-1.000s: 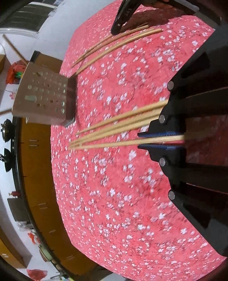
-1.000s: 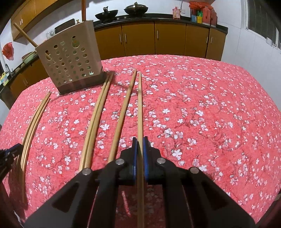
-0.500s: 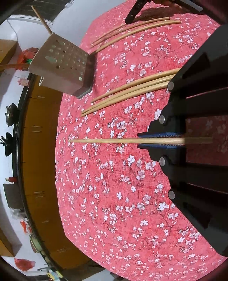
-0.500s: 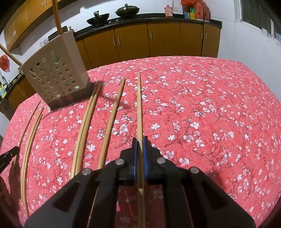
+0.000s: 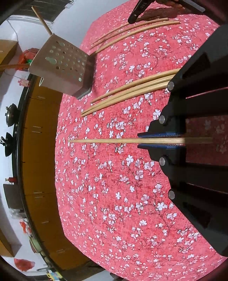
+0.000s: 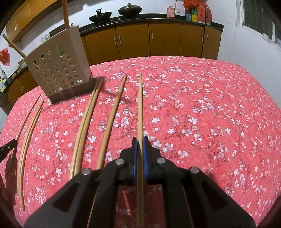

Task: Organize utensils
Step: 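Lift both held chopsticks and carry them above the beige holder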

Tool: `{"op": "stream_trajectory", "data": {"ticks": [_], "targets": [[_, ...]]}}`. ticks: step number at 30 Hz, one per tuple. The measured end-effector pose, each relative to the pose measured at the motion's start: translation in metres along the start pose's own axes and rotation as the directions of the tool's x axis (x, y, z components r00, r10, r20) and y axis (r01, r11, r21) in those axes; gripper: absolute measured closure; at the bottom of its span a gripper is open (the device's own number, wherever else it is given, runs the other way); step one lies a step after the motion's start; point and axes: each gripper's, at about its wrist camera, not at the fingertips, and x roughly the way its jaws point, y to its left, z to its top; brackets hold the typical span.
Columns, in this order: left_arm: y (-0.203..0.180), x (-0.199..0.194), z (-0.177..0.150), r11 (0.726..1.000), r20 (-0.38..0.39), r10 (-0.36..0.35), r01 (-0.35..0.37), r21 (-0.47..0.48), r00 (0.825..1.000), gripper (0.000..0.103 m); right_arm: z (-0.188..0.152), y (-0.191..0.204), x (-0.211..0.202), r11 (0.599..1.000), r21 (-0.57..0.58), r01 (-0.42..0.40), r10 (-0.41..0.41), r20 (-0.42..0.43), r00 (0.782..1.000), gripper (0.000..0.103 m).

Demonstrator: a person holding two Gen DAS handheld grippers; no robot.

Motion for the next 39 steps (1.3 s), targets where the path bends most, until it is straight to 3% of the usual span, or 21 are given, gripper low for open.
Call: {"op": "stream_trajectory", "data": {"ticks": [12,30,39], "targets": [[-0.001,-0.001,0.005,1.000,-0.010,0.019,-0.019,0.021,1.000,0.096,0.001,-0.003,-0.013,0.999,0.024,-0.026,0.025,0.019,1.000,0.095],[0.001,-0.061,0.035,1.000,0.149,0.017,-0.019,0.012,0.989,0.096,0.033,-0.009,-0.077,0.997,0.053,-0.063,0.051,0.202,0.978,0.095],[-0.001,-0.103,0.057,1.000,0.283,-0.013,0.017,-0.010,0.959,0.096,0.054,-0.006,-0.115,0.995,0.046,-0.083,0.063,0.337,0.939,0.095]]}}
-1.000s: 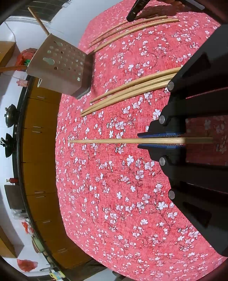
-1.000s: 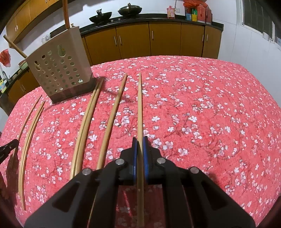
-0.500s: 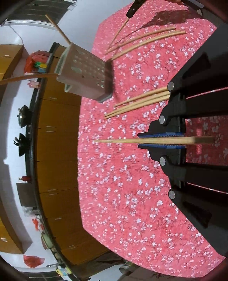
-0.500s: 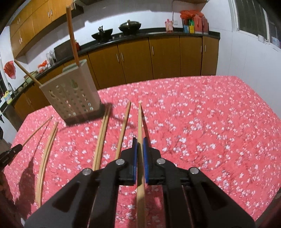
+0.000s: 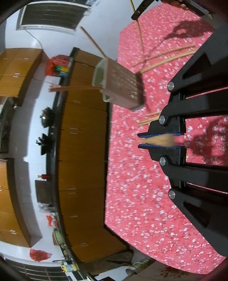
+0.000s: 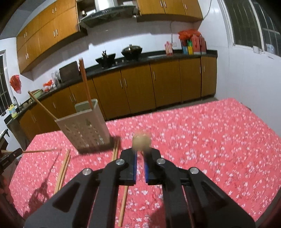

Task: Organize utensils
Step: 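Lift both held chopsticks and carry them above the beige holder, then drop both chopsticks upright into the holder by opening both tools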

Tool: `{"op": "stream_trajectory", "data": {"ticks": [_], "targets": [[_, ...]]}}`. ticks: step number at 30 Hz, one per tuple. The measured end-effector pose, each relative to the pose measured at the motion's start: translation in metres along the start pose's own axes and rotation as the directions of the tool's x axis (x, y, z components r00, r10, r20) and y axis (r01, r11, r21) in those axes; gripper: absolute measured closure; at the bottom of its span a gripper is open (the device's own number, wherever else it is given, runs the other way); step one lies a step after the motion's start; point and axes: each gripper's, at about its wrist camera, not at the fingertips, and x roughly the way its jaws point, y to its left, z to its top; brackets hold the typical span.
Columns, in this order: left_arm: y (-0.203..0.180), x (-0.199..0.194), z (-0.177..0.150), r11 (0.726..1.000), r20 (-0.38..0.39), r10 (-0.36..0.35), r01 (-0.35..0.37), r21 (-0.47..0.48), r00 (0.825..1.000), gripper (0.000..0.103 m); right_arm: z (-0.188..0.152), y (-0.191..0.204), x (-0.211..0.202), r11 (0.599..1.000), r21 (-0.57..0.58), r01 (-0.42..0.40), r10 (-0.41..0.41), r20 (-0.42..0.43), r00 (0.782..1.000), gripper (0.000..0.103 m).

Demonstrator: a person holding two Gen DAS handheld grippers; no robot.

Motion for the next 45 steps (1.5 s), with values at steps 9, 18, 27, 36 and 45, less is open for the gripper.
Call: {"op": "stream_trajectory", "data": {"ticks": [9,18,27,36,45], "targets": [[-0.003,-0.016,0.017,1.000,0.069,-0.015,0.015,-0.002,0.998,0.096,0.010,0.006,-0.010,1.000,-0.013,-0.015,0.015,0.041,0.999,0.095],[-0.008,-0.031,0.032,0.999,0.119,-0.039,0.039,0.003,0.992,0.096,0.031,0.018,-0.033,0.995,-0.016,-0.099,0.100,0.080,0.992,0.095],[-0.044,-0.063,0.073,0.988,0.225,-0.153,0.144,0.057,0.962,0.096,0.081,0.049,-0.069,0.965,-0.045,-0.257,0.261,0.168,0.951,0.095],[-0.083,-0.066,0.121,0.983,0.351,-0.185,0.176,0.058,0.918,0.096,0.116,0.082,-0.061,0.962,-0.109,-0.249,0.269,0.234,0.934,0.095],[-0.097,-0.018,0.126,0.991,0.376,-0.129,0.127,0.032,0.918,0.096,0.123,0.098,-0.006,0.968,-0.114,-0.222,0.240,0.184,0.953,0.095]]}}
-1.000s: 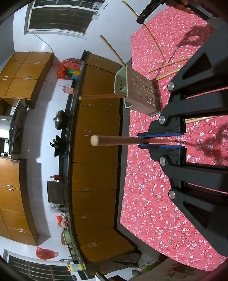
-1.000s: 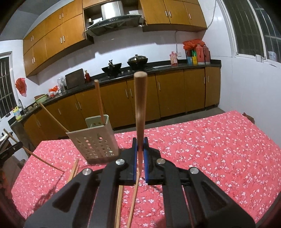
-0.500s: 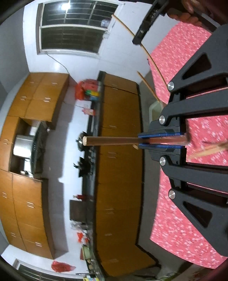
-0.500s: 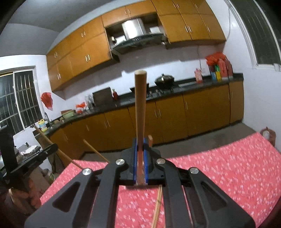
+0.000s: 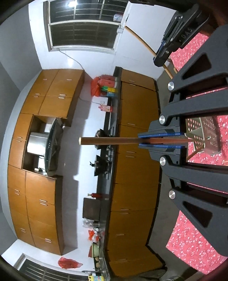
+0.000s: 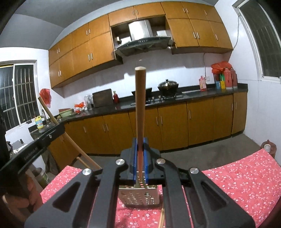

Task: Organize utensils
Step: 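Drop both chopsticks upright into the holder by opening both tools, then move both tools back down to the remaining chopsticks on the table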

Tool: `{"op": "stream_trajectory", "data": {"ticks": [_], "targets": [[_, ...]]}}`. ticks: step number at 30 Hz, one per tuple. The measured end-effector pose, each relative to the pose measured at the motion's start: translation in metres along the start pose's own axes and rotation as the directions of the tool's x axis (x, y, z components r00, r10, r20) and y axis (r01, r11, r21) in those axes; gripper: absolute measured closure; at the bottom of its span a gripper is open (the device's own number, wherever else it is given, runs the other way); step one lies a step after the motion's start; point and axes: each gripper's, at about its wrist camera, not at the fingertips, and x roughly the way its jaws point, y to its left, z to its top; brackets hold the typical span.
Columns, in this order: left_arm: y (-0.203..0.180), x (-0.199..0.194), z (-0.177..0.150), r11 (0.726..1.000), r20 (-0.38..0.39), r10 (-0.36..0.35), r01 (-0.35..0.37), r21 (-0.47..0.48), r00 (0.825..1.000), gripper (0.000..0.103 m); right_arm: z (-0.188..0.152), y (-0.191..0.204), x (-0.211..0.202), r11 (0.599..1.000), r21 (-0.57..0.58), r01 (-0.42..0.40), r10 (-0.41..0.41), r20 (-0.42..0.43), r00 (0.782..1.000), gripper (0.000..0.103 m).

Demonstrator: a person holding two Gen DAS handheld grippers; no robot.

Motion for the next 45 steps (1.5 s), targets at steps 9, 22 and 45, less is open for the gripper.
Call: {"op": "stream_trajectory", "data": {"ticks": [9,22,45], "targets": [[0.009,0.034,-0.030,0.999,-0.123,-0.017,0.012,-0.043,0.992,0.095,-0.023,0.001,0.036,1.000,0.004,-0.002,0.002,-0.111,0.994,0.086],[0.019,0.002,-0.016,0.998,-0.066,-0.016,0.011,-0.065,0.998,0.063,-0.018,-0.004,-0.003,1.000,0.024,0.003,-0.002,-0.035,0.999,0.075],[0.080,-0.045,-0.172,0.988,-0.445,0.127,-0.153,-0.023,0.886,0.064,-0.209,-0.088,0.000,0.972,0.123,0.199,-0.113,-0.499,0.859,0.077]]}}
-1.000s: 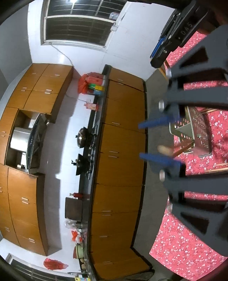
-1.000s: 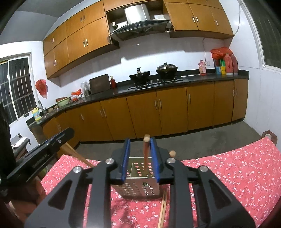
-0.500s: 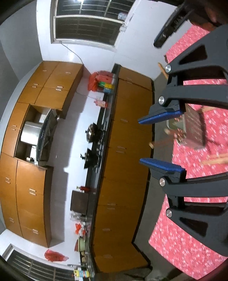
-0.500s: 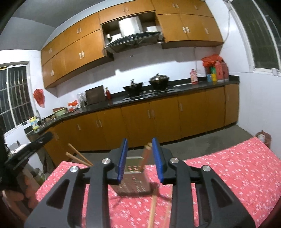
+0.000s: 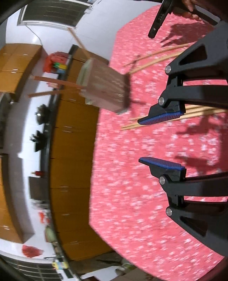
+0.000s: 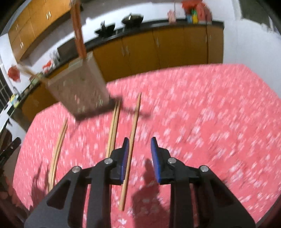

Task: Organize utensils
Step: 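Move both tools back down to the remaining chopsticks on the table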

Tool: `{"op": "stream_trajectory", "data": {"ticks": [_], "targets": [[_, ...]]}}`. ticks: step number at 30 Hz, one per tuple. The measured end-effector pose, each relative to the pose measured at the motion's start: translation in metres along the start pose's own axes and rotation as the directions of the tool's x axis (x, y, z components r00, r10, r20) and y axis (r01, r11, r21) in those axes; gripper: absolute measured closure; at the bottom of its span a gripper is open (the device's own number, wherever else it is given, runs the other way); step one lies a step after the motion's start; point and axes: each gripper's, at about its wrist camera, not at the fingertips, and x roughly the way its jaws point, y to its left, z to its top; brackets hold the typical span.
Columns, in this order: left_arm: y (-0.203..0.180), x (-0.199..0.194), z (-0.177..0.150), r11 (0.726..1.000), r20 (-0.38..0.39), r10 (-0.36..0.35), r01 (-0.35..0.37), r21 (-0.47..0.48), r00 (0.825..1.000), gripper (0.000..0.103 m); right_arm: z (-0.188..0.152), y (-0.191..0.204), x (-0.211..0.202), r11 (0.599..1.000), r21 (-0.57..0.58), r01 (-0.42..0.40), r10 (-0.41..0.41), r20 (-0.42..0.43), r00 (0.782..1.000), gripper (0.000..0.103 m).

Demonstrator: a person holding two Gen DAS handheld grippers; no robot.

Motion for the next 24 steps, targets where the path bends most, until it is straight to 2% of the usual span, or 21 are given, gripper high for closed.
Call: {"op": "stream_trajectory", "data": {"ticks": [6,7,8,9,13,16,24], "targets": [[-0.005,0.006,-0.027,0.999,-0.060,-0.042,0.043,0.016,0.997,0.064,-0.022,0.019,0.022,0.998,-0.063,0.012,-0.016,-0.061,0.998,0.078],[-0.008,0.007,-0.029,0.998,-0.071,-0.057,0.059,0.020,0.996,0.065,-0.025,0.021,0.025,0.997,-0.077,0.026,-0.031,-0.067,0.997,0.080],[-0.009,0.008,-0.032,0.997,-0.079,-0.067,0.069,0.021,0.995,0.067,-0.027,0.022,0.027,0.995,-0.086,0.042,-0.048,-0.074,0.996,0.090],[-0.012,0.009,-0.033,0.997,-0.090,-0.078,0.080,0.021,0.993,0.068,-0.025,0.021,0.029,0.994,-0.090,0.055,-0.060,-0.065,0.996,0.095],[-0.020,0.017,-0.041,0.993,-0.141,-0.113,0.118,0.026,0.984,0.073,-0.022,0.012,0.026,0.992,-0.050,0.114,-0.117,-0.047,0.992,0.095],[-0.025,0.022,-0.046,0.991,-0.169,-0.124,0.132,0.036,0.978,0.077,-0.020,0.005,0.027,0.993,-0.035,0.111,-0.113,-0.047,0.993,0.095],[-0.032,0.040,-0.056,0.992,-0.241,-0.094,0.112,0.063,0.966,0.085,-0.021,0.005,0.024,0.992,-0.053,0.116,-0.118,-0.039,0.992,0.095]]}}
